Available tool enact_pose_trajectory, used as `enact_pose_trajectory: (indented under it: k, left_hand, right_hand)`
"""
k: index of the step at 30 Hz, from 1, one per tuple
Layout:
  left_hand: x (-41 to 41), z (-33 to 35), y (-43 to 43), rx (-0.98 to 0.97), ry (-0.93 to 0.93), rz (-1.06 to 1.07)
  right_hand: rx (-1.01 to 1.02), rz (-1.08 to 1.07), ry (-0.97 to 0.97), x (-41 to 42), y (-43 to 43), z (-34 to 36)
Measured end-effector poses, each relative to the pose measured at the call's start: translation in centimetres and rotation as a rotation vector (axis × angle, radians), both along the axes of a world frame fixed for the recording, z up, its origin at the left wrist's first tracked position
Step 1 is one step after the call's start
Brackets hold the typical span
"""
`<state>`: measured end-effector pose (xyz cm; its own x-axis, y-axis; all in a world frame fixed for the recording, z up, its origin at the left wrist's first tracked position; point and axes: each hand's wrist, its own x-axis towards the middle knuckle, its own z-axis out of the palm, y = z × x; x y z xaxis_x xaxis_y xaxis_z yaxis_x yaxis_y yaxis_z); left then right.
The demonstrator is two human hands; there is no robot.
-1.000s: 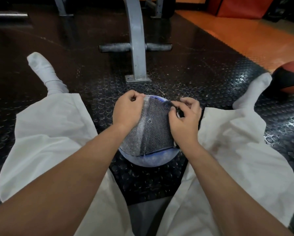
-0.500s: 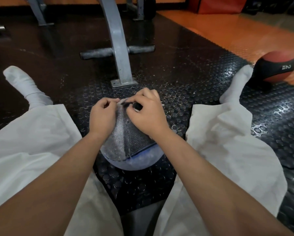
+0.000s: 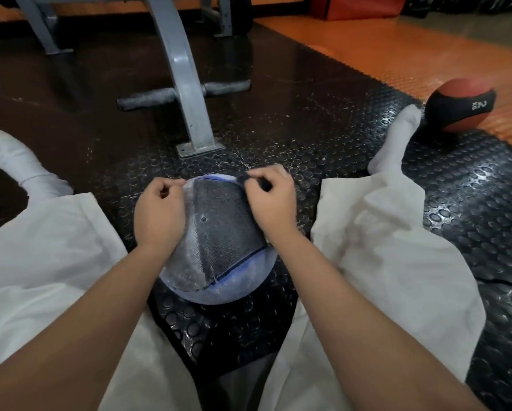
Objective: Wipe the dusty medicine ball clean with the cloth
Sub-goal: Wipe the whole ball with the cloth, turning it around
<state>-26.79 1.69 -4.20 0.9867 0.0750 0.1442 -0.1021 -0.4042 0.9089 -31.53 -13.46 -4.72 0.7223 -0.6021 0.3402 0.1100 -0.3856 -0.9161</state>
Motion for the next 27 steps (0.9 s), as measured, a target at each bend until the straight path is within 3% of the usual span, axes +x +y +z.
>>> enact_pose_trajectory:
  k: [4,8,12,18,20,23,27]
  left_hand:
    - [0.1,0.0,0.3,-0.006,0.002,-0.016]
    - [0.1,-0.3,0.5,-0.166,0.061,-0.095]
    - [0.0,0.2,0.1,-0.056,0.014,-0.05]
    - [-0.7,0.0,-0.5,-0.059,0.022,-0.02]
    - [-0.8,-0.2,-0.6,-0.055,0.018,-0.008]
    - [-1.0,-0.2,-0.4,-0.026,0.0,-0.001]
    - [-0.5,-0.9,0.9,-0.171,0.015,-0.032]
  right_hand:
    - [-0.3,0.101,-0.11,0.8,4.4,2.3]
    - [-0.497,0.218,-0.153,1.4,6.2,2.7]
    - [-0.322,0.144,-0.122,0.9,4.1,2.3]
    - [0.135,-0.094,0.075,-0.5,-0.5,-0.2]
    - [-0.023,-0.092,0.119,-0.9,-0.7,-0.5]
    - [-0.39,0.074,0.07,-0.8,2.2,1.2]
    - [-0.729,0.252,-0.061,-0.1,6.3,2.6]
